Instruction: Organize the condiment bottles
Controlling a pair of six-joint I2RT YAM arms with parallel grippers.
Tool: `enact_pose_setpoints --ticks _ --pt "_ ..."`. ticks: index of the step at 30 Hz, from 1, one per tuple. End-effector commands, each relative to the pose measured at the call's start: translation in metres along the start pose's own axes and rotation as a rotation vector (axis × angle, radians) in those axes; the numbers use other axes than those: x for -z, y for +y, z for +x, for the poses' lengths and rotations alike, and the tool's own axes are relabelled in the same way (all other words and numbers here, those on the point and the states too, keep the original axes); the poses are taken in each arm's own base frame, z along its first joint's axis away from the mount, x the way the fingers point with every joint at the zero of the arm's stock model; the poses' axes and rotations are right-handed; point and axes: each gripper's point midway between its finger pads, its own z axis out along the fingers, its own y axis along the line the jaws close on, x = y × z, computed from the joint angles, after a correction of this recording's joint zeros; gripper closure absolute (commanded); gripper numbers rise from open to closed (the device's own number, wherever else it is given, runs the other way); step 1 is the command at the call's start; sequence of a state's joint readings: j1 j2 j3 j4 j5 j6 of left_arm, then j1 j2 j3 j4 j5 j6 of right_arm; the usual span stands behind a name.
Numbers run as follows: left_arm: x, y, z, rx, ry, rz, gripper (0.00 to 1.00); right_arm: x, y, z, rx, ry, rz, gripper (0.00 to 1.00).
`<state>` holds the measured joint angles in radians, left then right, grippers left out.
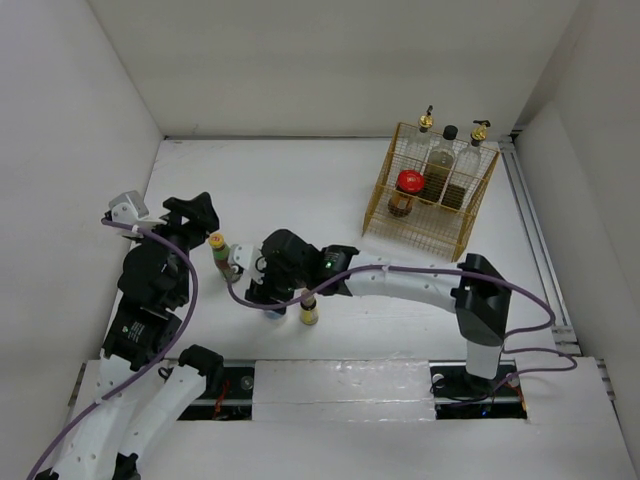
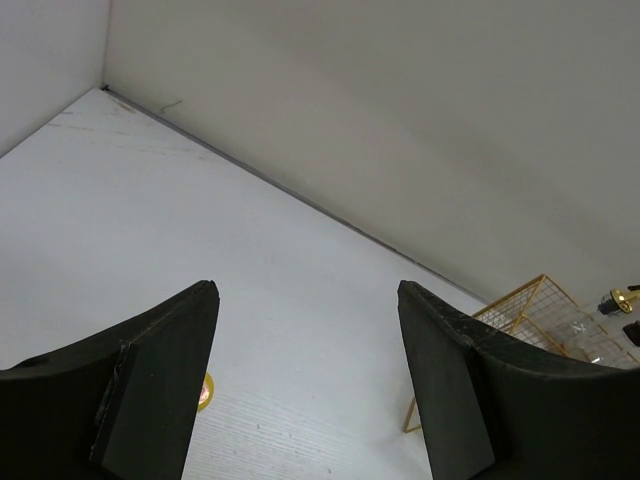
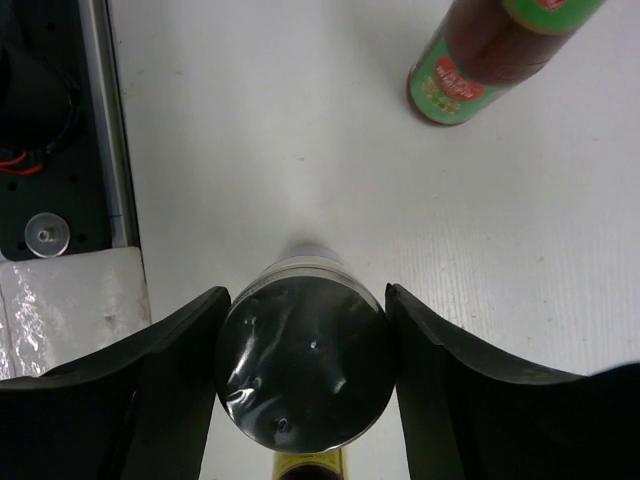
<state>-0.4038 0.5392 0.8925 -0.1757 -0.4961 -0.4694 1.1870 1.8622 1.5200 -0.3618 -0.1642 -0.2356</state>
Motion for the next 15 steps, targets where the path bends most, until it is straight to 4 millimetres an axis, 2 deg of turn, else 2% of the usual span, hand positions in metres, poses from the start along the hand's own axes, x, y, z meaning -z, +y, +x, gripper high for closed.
enact_pose_setpoints --ticks 1,3,5,6,7,8,9,10,11,12,13,14,15 --pt "0.002 -0.008 -0.017 0.022 -0.047 0.031 0.32 0.069 -0.041 -0.112 0.006 -0.360 0.139 0.42" --pt "0.005 -0.008 -0.020 0.028 -0.054 0.036 0.32 0.094 -0.059 -0.129 -0.006 -0.431 0.183 0.43" --pt "0.005 -0.009 -0.021 0.032 -0.061 0.040 0.32 0.135 -0.073 -0.152 -0.037 -0.540 0.219 0.43" --pt "0.005 -0.009 -0.022 0.032 -0.061 0.040 0.32 0.152 -0.092 -0.152 -0.056 -0.566 0.262 0.43" --pt "0.005 -0.009 -0.022 0.032 -0.061 0.040 0.32 0.165 -0.100 -0.152 -0.059 -0.587 0.289 0.43" --pt "0.005 -0.009 -0.022 0.032 -0.061 0.040 0.32 0.198 -0.108 -0.160 -0.074 -0.647 0.339 0.43" --pt "0.005 -0.011 -0.020 0.032 -0.055 0.050 0.32 0.222 -0.134 -0.155 -0.113 -0.674 0.439 0.43" --pt "0.005 -0.011 -0.020 0.032 -0.055 0.050 0.32 0.236 -0.146 -0.146 -0.140 -0.676 0.492 0.43" --pt "0.004 -0.011 -0.015 0.026 -0.043 0.054 0.32 0.269 -0.153 -0.146 -0.168 -0.723 0.544 0.43" --pt "0.001 -0.011 -0.012 0.020 -0.034 0.048 0.32 0.286 -0.164 -0.139 -0.188 -0.734 0.590 0.43" --pt "0.002 -0.014 -0.010 0.019 -0.024 0.066 0.32 0.312 -0.188 -0.122 -0.217 -0.735 0.693 0.43" --pt "0.002 -0.015 -0.009 0.019 -0.019 0.074 0.32 0.324 -0.199 -0.106 -0.252 -0.725 0.758 0.43" --pt "0.000 -0.018 -0.008 0.019 -0.015 0.082 0.32 0.353 -0.202 -0.099 -0.269 -0.751 0.840 0.43"
